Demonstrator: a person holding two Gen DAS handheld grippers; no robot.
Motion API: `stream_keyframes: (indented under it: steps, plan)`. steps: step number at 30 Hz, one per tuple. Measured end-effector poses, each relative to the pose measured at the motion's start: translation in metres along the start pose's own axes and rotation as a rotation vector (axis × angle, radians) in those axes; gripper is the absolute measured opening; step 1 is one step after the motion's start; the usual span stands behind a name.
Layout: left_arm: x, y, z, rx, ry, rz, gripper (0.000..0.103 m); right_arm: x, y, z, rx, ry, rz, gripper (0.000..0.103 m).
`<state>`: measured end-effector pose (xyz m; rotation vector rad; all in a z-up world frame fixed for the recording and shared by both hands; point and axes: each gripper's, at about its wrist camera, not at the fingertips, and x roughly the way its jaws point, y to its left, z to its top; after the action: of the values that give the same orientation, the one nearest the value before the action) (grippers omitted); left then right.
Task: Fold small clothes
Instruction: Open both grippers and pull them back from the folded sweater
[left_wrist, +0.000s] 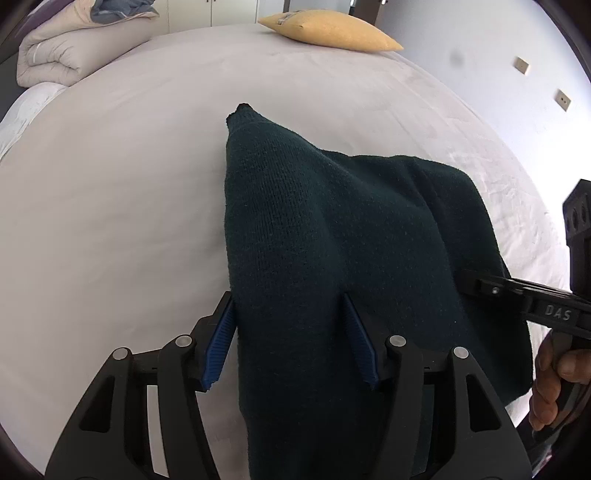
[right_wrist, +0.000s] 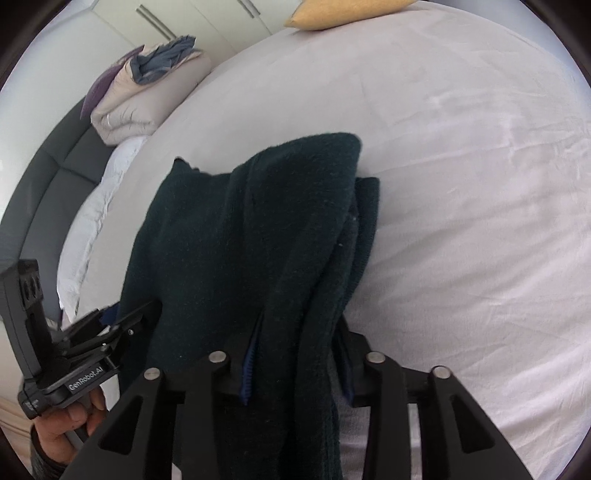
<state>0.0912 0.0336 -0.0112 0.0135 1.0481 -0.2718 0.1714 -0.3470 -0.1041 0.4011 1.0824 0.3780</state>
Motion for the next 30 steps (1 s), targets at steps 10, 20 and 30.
stream_keyframes:
  steps: [10, 20, 30]
  plan:
    - [-0.055, -0.003, -0.014, -0.028, -0.096, 0.038, 0.058, -0.064, -0.005, -0.016, 0.050, -0.126, -0.024, 0.050]
    - [-0.179, -0.033, -0.047, 0.041, -0.518, 0.218, 0.103, -0.141, 0.036, -0.053, -0.069, -0.322, -0.084, 0.073]
    - [-0.264, -0.052, -0.096, 0.049, -0.673, 0.354, 0.103, -0.210, 0.099, -0.092, -0.272, -0.591, -0.179, 0.103]
